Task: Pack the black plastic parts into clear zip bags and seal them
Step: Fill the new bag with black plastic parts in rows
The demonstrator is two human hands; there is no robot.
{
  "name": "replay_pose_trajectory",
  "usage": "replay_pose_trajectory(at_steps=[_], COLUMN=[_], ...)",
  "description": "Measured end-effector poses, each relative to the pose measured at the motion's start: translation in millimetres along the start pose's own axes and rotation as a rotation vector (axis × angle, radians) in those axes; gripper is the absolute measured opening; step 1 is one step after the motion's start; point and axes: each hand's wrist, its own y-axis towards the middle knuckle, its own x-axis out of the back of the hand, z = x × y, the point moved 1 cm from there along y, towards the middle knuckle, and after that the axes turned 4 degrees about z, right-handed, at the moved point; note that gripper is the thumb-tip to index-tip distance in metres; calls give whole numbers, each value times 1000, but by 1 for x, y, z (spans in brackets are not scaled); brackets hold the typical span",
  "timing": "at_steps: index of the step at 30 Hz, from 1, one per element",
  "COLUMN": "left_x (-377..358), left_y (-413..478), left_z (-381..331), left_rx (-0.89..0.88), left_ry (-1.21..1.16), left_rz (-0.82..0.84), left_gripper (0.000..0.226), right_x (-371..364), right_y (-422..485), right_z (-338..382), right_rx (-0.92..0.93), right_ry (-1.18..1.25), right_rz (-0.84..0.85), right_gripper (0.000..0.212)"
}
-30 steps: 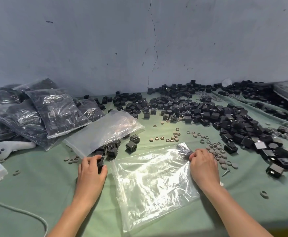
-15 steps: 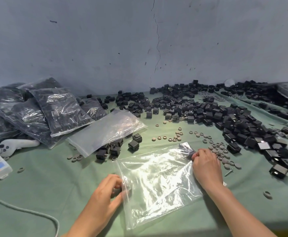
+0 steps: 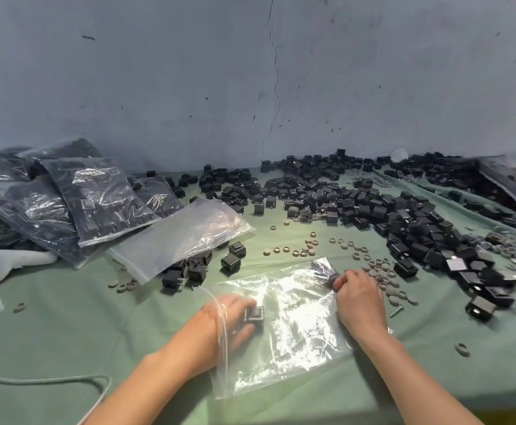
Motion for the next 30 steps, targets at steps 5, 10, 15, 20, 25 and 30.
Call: replay_pose_trajectory(at_steps=[5,10,15,20,25,30], left_x=[-11,-9,-7,-7,-17,-26], left_y=[30,21,24,39,43,54], left_z=[-33,-34,-42,-58,-68,-68], left_rx=[-111,-58,-78,-88,-51,-161], left_ry=[-85,-157,-263,-270,-305,-258], left_rz=[47,-18,181,131,145,239], left_gripper=[31,39,33,45,35,53], right_x=[1,1,4,4,5,13], right_y=[-1,0,1,1,1,3], right_z=[-3,-7,-9,-13,-14,-10], right_rx=[0,2,-30,-56,-46,-14], right_ry=[20,127,241,298,318,306], right_rz=[23,35,47,42,34,127], right_gripper=[26,29,35,38,39,34])
